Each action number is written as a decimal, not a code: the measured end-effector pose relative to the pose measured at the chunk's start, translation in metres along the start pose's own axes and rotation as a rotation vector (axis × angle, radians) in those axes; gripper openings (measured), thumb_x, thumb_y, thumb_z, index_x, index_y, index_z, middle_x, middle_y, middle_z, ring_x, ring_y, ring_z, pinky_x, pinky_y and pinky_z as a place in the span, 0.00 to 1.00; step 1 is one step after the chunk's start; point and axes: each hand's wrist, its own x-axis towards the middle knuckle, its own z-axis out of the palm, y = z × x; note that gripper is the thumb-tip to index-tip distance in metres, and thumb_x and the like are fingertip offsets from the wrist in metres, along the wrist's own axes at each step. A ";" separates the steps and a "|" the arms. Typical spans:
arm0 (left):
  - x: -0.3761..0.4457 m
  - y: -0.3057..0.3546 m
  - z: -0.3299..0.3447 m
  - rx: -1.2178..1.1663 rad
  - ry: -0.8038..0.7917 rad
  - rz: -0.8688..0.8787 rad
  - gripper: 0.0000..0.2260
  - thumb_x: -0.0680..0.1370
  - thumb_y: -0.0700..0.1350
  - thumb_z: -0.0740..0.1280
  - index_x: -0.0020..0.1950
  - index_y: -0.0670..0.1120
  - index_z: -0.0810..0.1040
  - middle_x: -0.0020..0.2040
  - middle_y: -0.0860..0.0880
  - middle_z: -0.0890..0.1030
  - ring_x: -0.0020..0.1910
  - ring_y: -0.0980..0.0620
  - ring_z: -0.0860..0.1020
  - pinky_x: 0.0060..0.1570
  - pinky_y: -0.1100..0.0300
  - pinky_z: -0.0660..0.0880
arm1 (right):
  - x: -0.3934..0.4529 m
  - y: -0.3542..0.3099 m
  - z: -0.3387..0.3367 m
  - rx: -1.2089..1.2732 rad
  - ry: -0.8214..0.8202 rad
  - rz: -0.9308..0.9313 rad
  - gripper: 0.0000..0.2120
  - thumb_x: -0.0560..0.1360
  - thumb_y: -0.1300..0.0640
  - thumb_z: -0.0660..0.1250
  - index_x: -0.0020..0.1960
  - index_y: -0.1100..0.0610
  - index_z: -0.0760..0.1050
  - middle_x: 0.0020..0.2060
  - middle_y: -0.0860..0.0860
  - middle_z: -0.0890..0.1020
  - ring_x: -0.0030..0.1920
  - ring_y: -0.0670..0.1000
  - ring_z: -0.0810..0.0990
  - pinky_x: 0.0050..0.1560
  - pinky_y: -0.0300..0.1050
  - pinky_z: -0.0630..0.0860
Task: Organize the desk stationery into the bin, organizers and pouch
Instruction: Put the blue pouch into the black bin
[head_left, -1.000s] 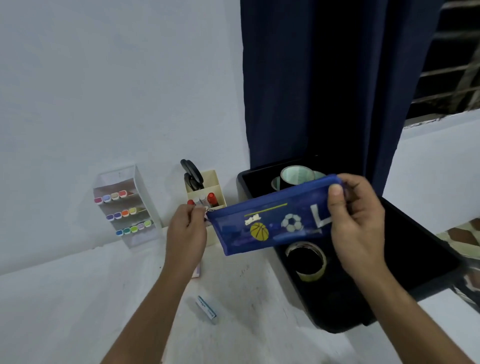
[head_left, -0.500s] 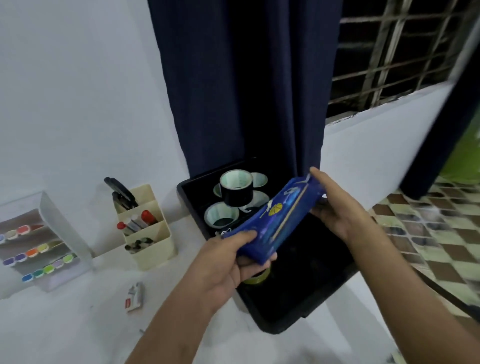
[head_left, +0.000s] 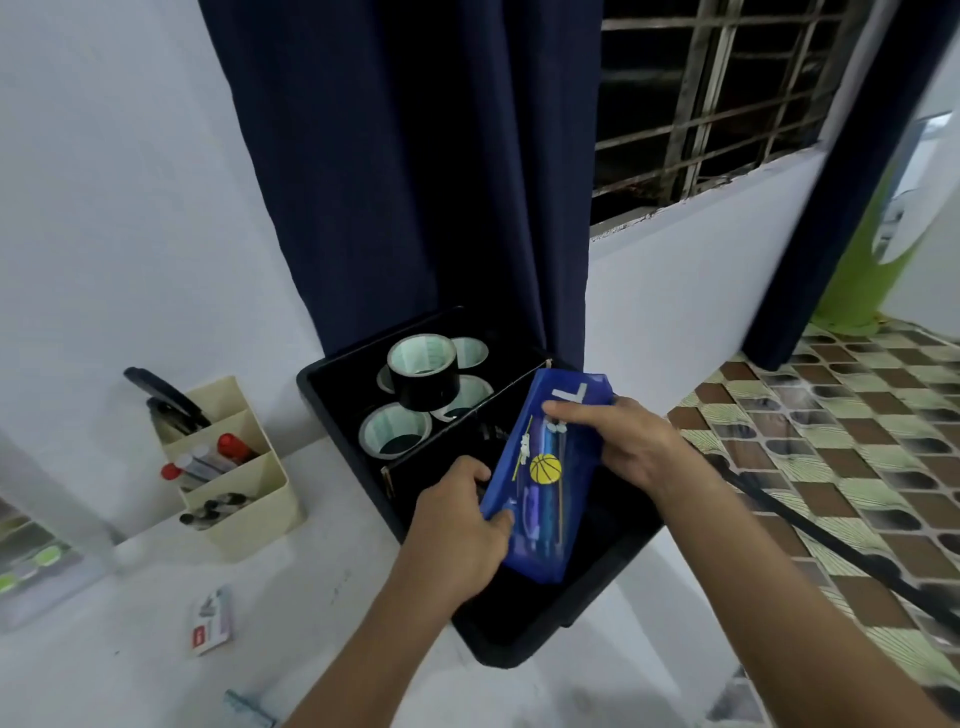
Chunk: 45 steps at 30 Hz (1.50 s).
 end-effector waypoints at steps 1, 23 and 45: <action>0.001 0.001 0.002 0.032 0.012 0.034 0.12 0.75 0.43 0.68 0.56 0.50 0.71 0.43 0.55 0.77 0.39 0.59 0.78 0.34 0.72 0.71 | 0.001 0.002 -0.001 -0.045 0.031 -0.031 0.17 0.65 0.67 0.76 0.53 0.64 0.79 0.47 0.58 0.85 0.43 0.55 0.84 0.47 0.49 0.82; 0.008 0.005 0.032 0.645 -0.279 0.089 0.18 0.75 0.37 0.63 0.65 0.43 0.67 0.58 0.41 0.77 0.57 0.41 0.76 0.54 0.49 0.74 | 0.010 0.031 0.016 -1.687 -0.351 -0.301 0.26 0.76 0.49 0.65 0.73 0.49 0.64 0.73 0.53 0.63 0.71 0.57 0.64 0.68 0.52 0.66; 0.003 0.001 0.041 1.075 -0.276 0.108 0.16 0.78 0.45 0.62 0.65 0.41 0.72 0.66 0.40 0.67 0.66 0.40 0.64 0.64 0.50 0.65 | 0.028 0.040 -0.004 -1.741 -0.431 0.105 0.47 0.73 0.32 0.58 0.78 0.54 0.37 0.76 0.50 0.34 0.77 0.55 0.38 0.76 0.56 0.45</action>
